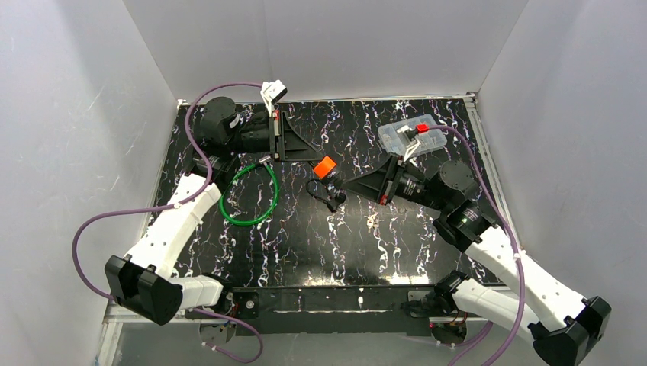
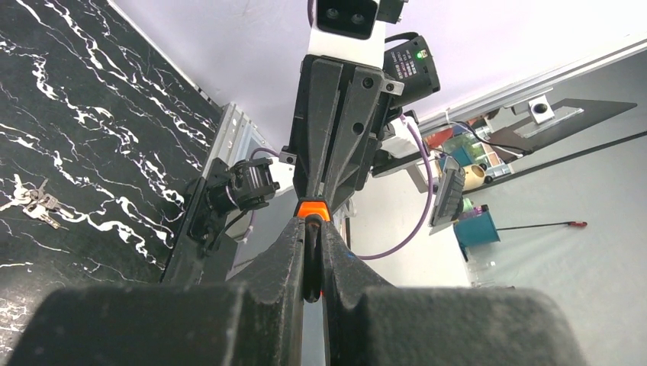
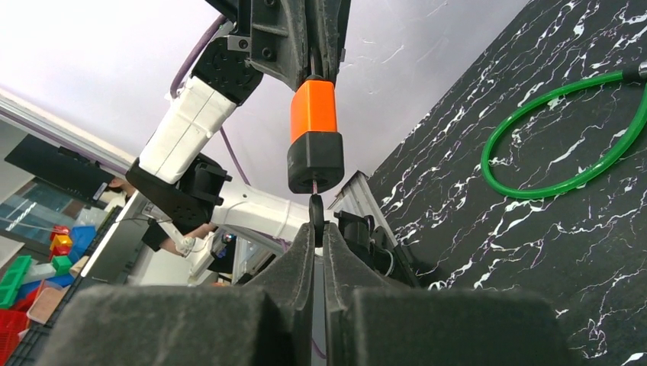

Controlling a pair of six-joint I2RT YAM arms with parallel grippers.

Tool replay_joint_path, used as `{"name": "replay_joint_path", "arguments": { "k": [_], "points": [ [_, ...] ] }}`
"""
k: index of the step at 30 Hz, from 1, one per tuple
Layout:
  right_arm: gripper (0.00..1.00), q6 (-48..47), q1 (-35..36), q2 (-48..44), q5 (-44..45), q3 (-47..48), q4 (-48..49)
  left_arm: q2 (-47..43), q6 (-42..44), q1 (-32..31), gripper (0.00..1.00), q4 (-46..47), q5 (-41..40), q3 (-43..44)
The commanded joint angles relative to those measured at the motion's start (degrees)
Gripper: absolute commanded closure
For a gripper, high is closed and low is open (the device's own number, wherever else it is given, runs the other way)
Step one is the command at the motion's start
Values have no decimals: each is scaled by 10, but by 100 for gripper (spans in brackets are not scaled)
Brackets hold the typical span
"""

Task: Unlock with the key
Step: Unlock the lock.

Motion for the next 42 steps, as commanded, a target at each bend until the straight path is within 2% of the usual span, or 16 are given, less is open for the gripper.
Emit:
{"name": "replay_joint_path", "arguments": {
  "k": [1,10,12,14,17,19,22,25,36,39,42],
  "points": [
    [98,9,-1,13,5,28,51,-18,-2,-2,100,27,1,-6],
    [99,37,-1,33,21,24,92,-26,1,-7,100,37,9,-16],
    [96,42,-1,33,25,25,92,-28,2,-7,100,36,9,-17],
    [86,45,-1,30,28,23,88,-29,3,-7,100,36,11,-18],
    [64,42,-1,20,31,16,76,-31,4,-7,100,36,12,-14],
    [53,32,-3,6,39,10,62,-31,6,-7,100,35,13,-13],
    [42,14,-5,-12,50,10,40,-32,6,-7,100,33,14,-12],
    [37,-2,-7,-17,49,22,26,-33,7,-7,100,32,14,-11],
    [37,-8,-7,69,-17,88,59,-40,14,-8,100,16,10,-1],
    [44,-1,-7,86,-33,98,69,-44,18,-7,100,10,9,2],
    [55,7,-7,94,-43,97,79,-46,18,-6,100,11,9,0]
  ]
}}
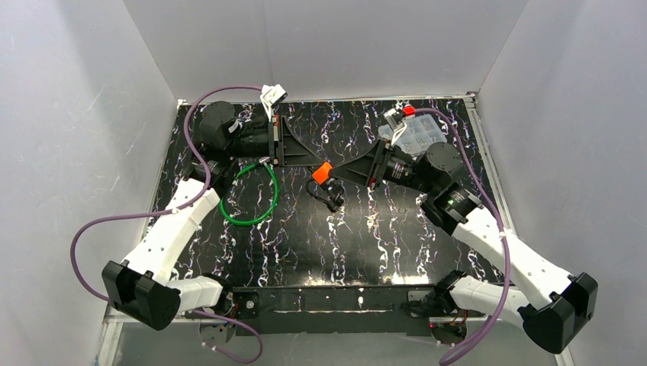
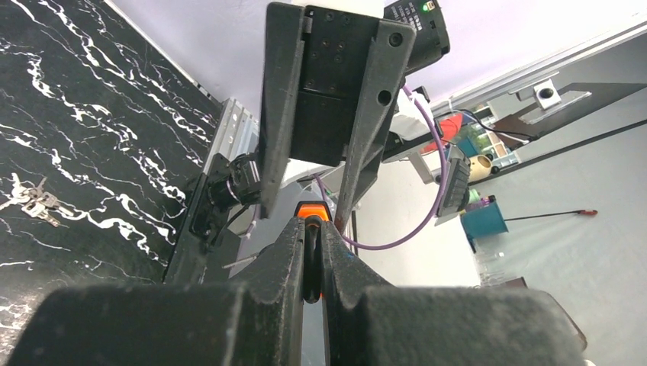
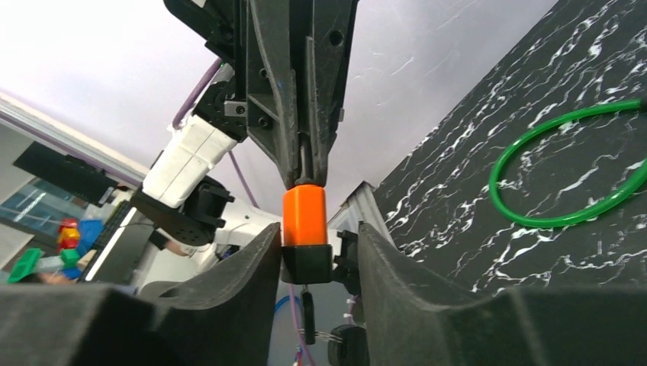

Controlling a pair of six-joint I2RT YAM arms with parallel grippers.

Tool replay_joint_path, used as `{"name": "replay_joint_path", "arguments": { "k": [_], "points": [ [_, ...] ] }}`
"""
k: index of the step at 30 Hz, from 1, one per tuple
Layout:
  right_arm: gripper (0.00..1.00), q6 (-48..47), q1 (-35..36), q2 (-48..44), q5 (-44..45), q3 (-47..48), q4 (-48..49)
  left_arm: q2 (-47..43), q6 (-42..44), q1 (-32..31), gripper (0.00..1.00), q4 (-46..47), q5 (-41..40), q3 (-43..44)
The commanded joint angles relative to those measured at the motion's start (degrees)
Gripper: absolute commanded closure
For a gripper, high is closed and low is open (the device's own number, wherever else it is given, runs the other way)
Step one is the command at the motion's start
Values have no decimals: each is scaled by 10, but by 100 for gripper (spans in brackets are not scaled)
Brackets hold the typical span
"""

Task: Unlock with the key
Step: Unlock the lock.

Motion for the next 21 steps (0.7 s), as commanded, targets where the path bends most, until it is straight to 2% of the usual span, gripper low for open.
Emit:
{"name": "replay_joint_path", "arguments": {
  "k": [1,3,6,7,8,9,11,14,20,21],
  "points": [
    [60,9,-2,4,-33,30,49,-28,4,-1,100,9,6,15],
    [70,11,-2,4,-41,31,49,-27,6,-1,100,7,5,12],
    [94,13,-3,3,-49,35,45,-19,18,-1,100,-2,7,17],
    [99,16,-3,2,-50,36,42,-15,24,-1,100,-8,10,23],
    [99,19,-3,3,-52,38,37,-11,29,-1,98,-17,14,28],
    [99,22,-4,4,-56,42,32,-8,33,-1,90,-21,21,33],
    [99,21,-5,12,-66,57,11,-4,37,0,66,-24,32,41],
    [99,15,-6,22,-86,84,-18,-7,34,1,43,-17,44,48],
    [99,-32,-6,19,-105,130,-93,-16,29,1,29,-9,79,47],
    [99,-48,-6,20,-107,139,-114,-17,25,1,23,-1,87,45]
  ]
}}
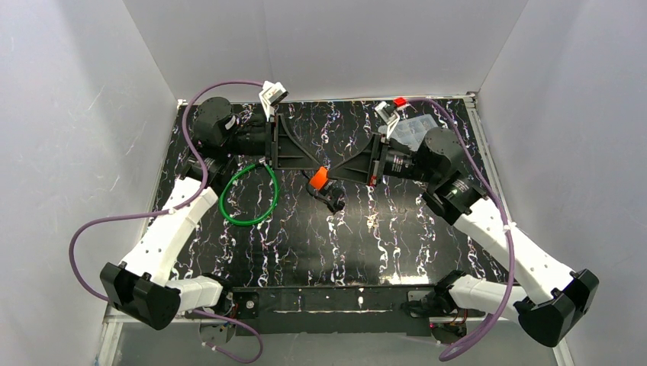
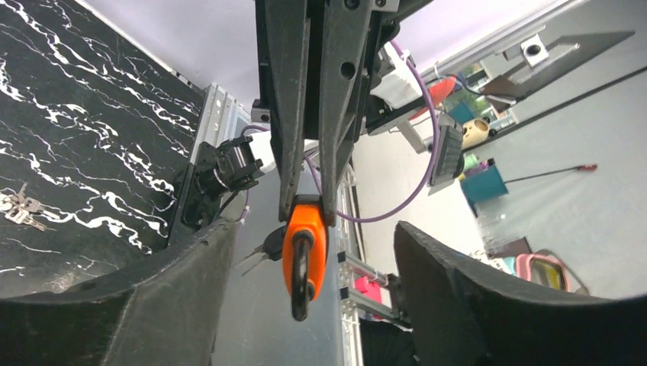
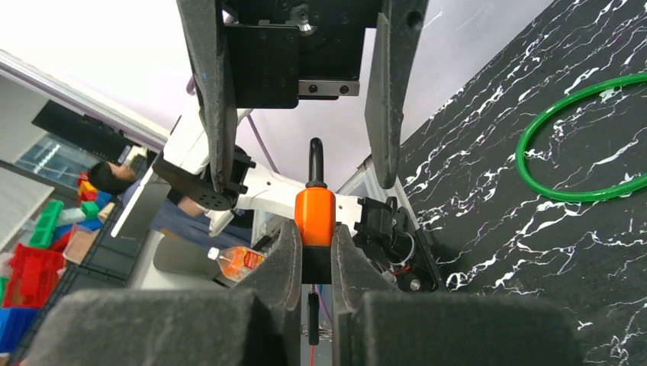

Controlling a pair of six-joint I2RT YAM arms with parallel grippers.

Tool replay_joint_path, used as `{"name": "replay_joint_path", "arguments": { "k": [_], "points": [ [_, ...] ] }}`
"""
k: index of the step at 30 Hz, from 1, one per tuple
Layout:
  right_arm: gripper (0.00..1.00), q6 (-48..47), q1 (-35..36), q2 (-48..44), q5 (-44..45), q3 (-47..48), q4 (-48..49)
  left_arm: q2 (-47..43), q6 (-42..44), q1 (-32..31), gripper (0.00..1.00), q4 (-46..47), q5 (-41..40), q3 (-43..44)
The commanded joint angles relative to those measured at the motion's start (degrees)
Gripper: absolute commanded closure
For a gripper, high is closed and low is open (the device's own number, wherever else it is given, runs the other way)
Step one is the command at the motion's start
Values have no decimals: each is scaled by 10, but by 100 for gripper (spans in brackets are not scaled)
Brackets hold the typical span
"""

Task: Unlock with the key
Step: Unlock the lock.

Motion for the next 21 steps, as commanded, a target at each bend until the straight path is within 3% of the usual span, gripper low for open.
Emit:
{"name": "replay_joint_path", "arguments": {
  "k": [1,2,3,6,13,18,21],
  "points": [
    [99,-59,-3,-14,-26,69,-53,-17,-8,0,13,26,50,12],
    [99,-74,-3,-12,-29,81,-75,-18,-16,0,5,40,55,9],
    [99,-90,-3,-10,-35,91,-98,-19,-25,0,2,57,61,5],
    [99,-126,-3,-4,-52,126,-158,-21,-50,0,2,109,91,-6],
    [99,-186,-3,7,-61,184,-248,-3,-31,-3,2,95,139,5],
    [99,-200,-3,20,-68,207,-270,-11,84,-30,2,-25,145,20],
    [99,-198,-3,28,-70,214,-269,-10,119,-55,2,-51,139,12]
  ]
}}
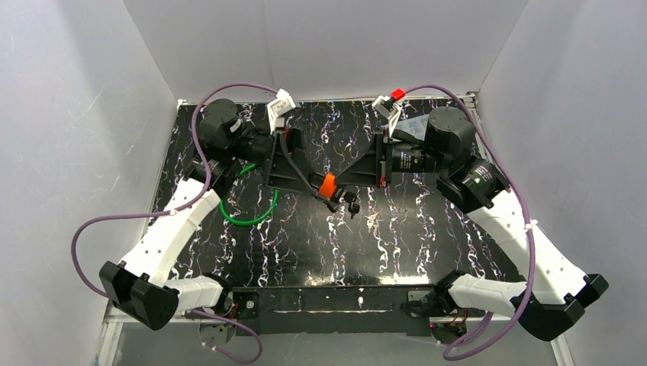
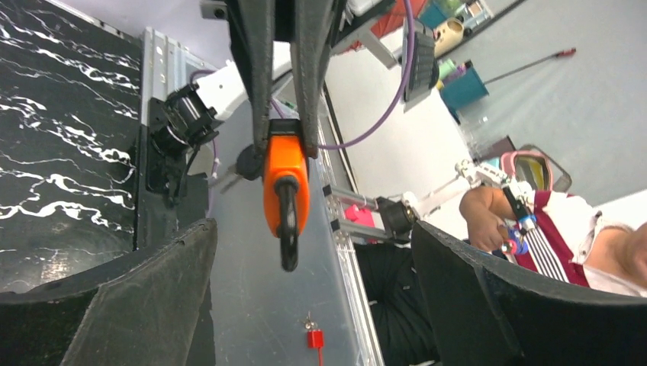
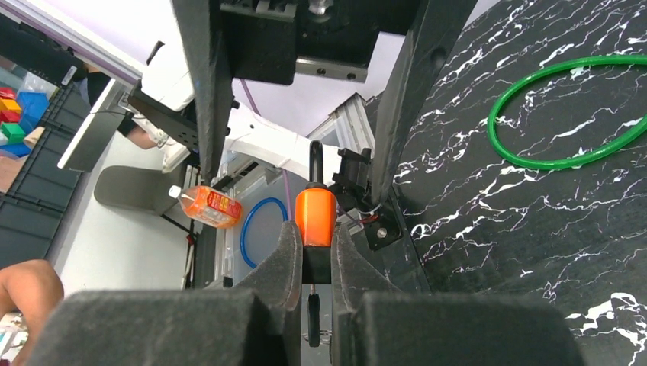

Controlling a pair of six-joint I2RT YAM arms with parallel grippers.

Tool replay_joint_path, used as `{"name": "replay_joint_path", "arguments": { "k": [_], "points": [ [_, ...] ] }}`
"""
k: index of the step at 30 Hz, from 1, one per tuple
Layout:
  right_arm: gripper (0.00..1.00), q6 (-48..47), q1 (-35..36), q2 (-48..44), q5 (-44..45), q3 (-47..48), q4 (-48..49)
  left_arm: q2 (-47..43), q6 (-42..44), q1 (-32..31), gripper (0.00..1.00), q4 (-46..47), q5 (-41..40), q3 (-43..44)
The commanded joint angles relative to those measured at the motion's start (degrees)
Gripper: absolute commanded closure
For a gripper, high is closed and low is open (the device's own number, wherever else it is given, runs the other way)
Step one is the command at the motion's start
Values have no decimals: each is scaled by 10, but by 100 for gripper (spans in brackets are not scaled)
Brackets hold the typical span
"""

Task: Unlock with the key
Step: Unlock the lock.

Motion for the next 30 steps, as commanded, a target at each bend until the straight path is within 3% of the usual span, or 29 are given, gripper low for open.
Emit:
{"name": "replay_joint_path", "arguments": {
  "k": [1,11,18,24,27,30],
  "points": [
    [99,-10,-3,6,-16,37,10,-8,89,-32,2,-67,6,5],
    [99,-1,-3,15,-34,44,4,-5,139,-62,3,-117,-35,6],
    [99,5,-3,27,-48,45,0,-9,271,-68,15,-313,-129,45],
    [99,1,-2,37,-51,47,2,-4,332,-71,12,-408,-150,70],
    [99,-9,1,43,-47,52,-9,8,356,-72,3,-446,-143,82],
    [99,-26,7,54,-40,71,-35,4,374,-76,2,-449,-136,73]
  ]
}}
